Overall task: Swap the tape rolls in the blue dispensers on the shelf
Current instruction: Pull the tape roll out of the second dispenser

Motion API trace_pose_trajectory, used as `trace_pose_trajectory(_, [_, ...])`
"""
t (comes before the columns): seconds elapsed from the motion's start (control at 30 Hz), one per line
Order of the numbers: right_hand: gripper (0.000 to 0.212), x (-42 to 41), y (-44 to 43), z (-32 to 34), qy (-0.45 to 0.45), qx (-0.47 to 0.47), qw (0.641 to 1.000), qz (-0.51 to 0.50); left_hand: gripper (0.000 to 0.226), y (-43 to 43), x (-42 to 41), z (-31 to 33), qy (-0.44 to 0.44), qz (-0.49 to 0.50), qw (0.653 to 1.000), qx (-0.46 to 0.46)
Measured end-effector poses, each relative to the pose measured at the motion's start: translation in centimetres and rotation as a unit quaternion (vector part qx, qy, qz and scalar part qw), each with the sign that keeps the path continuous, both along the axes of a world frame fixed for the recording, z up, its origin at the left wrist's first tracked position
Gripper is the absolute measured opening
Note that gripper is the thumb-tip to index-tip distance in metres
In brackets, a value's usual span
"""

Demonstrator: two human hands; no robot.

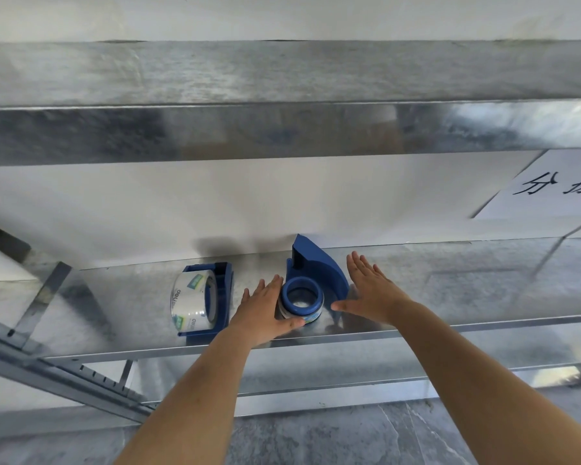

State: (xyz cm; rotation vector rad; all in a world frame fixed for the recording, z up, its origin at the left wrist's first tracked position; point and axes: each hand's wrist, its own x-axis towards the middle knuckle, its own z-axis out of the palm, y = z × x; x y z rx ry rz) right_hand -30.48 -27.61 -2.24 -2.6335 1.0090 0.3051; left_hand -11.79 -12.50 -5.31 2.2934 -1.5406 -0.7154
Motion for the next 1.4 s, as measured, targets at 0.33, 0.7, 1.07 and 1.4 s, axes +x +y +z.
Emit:
trace_pose_trajectory(0.33, [0.123, -0.4, 0.4, 0.7, -0.040, 0.027, 0.999, -0.007, 0.121, 0.0, -0.7, -0.4, 0.010, 0.019, 1.000, -0.010])
trace_pose_trajectory(0.7, [0.125, -1.2, 0.7, 0.1, -0.016, 0.022, 1.000, 0.009, 0.102, -0.2, -0.8, -1.2, 0.030, 0.047, 0.998, -0.037])
trace_pose_trajectory(1.07, [0.126, -0.1, 1.2, 1.9, -0.060, 0.016, 0.998, 0.030, 0.082, -0.6, -0.4, 0.7, 0.024, 0.011, 0.997, -0.071])
trace_pose_trajectory(1.4, [0.126, 0.3, 1.7, 4.3, -0.090, 0.032, 0.995, 0.026, 0.090, -2.2, -0.9, 5.4, -0.041, -0.070, 0.992, -0.099])
